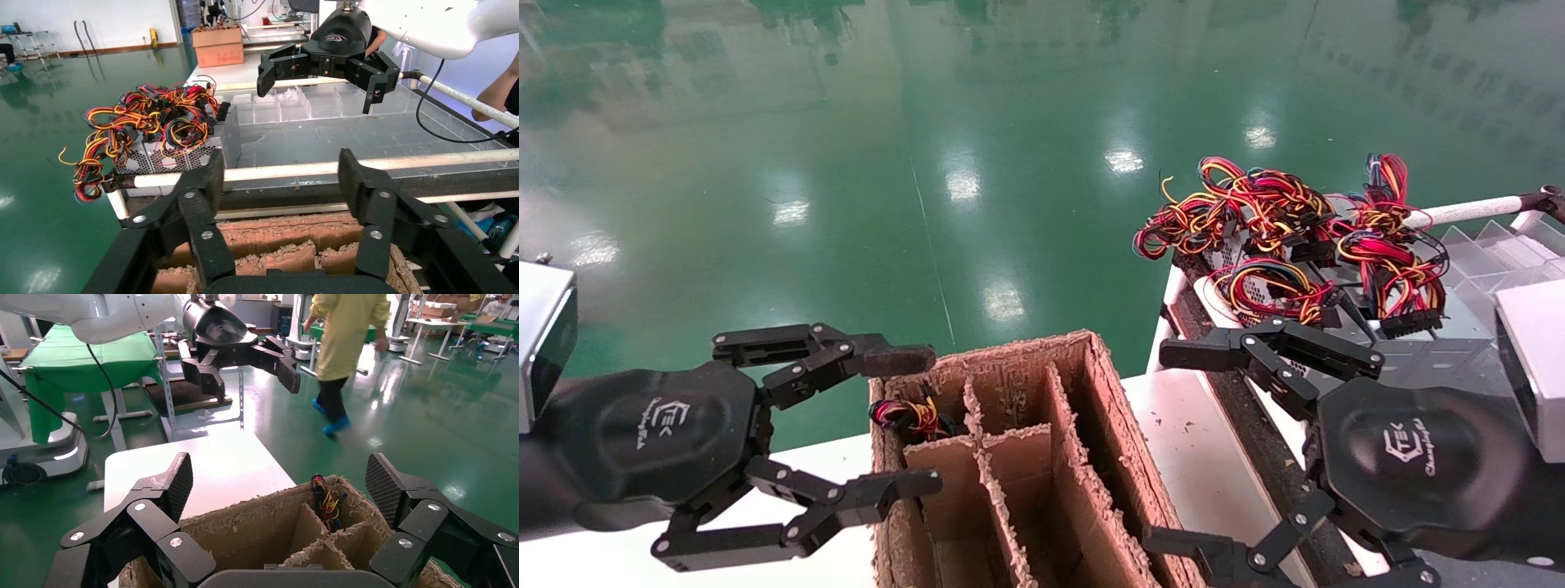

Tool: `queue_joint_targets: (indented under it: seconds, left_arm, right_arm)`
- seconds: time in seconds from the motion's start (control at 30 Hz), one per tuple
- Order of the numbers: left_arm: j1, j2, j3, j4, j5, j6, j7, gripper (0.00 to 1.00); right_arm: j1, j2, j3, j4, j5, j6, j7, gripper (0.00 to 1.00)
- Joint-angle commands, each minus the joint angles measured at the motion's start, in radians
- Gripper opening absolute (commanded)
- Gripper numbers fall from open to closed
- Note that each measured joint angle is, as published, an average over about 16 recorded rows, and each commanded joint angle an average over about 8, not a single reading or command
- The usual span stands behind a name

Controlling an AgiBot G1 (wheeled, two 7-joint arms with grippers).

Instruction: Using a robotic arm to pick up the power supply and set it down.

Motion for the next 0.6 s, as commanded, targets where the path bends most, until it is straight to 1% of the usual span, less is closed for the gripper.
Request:
queue_joint_targets:
  seconds: [0.03, 0.6]
  left_arm:
    - [0.0, 0.0, 0.0, 0.0, 0.0, 0.0, 0.0, 0.0]
    - [0.0, 0.0, 0.0, 0.0, 0.0, 0.0, 0.0, 0.0]
  right_arm:
    - [0.0, 0.0, 0.0, 0.0, 0.0, 0.0, 0.0, 1.0]
    - [0.0, 0.0, 0.0, 0.0, 0.0, 0.0, 0.0, 1.0]
